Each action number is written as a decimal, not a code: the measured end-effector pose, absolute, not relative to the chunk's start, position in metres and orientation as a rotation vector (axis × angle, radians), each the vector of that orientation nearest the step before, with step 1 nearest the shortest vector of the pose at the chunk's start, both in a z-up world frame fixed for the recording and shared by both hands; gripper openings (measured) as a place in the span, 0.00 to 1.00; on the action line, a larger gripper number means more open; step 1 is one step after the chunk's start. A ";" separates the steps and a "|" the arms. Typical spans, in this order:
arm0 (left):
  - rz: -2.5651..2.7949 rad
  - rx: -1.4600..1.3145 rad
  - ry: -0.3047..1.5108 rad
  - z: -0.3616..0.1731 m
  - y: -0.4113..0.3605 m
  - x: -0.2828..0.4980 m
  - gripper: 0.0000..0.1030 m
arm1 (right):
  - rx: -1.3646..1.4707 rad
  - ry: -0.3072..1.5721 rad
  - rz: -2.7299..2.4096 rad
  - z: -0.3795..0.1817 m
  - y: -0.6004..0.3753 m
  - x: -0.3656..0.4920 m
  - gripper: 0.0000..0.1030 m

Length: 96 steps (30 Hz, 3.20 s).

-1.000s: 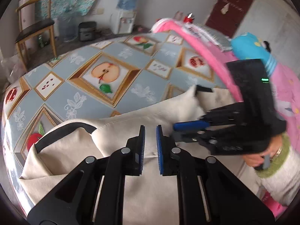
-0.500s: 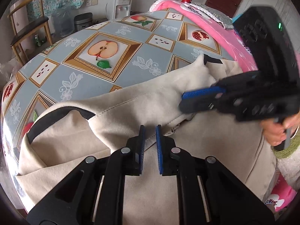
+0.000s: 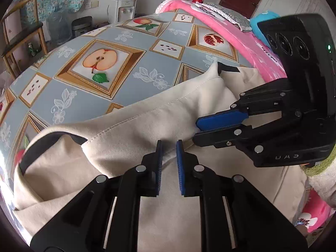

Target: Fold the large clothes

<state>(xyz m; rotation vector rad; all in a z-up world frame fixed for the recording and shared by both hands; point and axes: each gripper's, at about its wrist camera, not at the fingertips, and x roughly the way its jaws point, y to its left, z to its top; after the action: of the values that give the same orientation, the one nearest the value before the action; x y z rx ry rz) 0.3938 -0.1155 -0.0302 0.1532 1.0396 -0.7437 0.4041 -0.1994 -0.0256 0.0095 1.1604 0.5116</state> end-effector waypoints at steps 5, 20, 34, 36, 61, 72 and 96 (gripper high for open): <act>-0.707 0.194 1.014 -0.029 -0.120 0.406 0.14 | 0.045 1.161 0.512 -0.029 -0.202 0.422 0.17; -0.694 0.221 1.002 -0.033 -0.114 0.392 0.15 | 0.037 1.089 0.487 -0.008 -0.209 0.408 0.16; -0.610 0.021 0.965 -0.009 -0.083 0.408 0.27 | 0.071 1.091 0.470 -0.029 -0.203 0.405 0.17; -0.563 0.015 1.019 -0.023 -0.083 0.419 0.27 | 0.083 1.076 0.467 -0.023 -0.208 0.403 0.17; -0.517 -0.006 0.904 -0.003 -0.072 0.416 0.26 | 0.093 1.020 0.153 -0.033 -0.246 0.430 0.20; -0.395 0.038 1.016 -0.034 -0.071 0.426 0.40 | 0.117 1.005 0.232 -0.020 -0.235 0.408 0.25; -0.159 -0.058 1.007 0.029 0.059 0.206 0.77 | 0.013 0.977 0.160 0.032 -0.181 0.187 0.79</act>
<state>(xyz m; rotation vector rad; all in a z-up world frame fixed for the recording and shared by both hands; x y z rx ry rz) 0.2060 0.0593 0.0289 -0.0583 1.0075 -0.1592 0.1867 -0.1808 0.0319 0.0127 0.9774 0.1597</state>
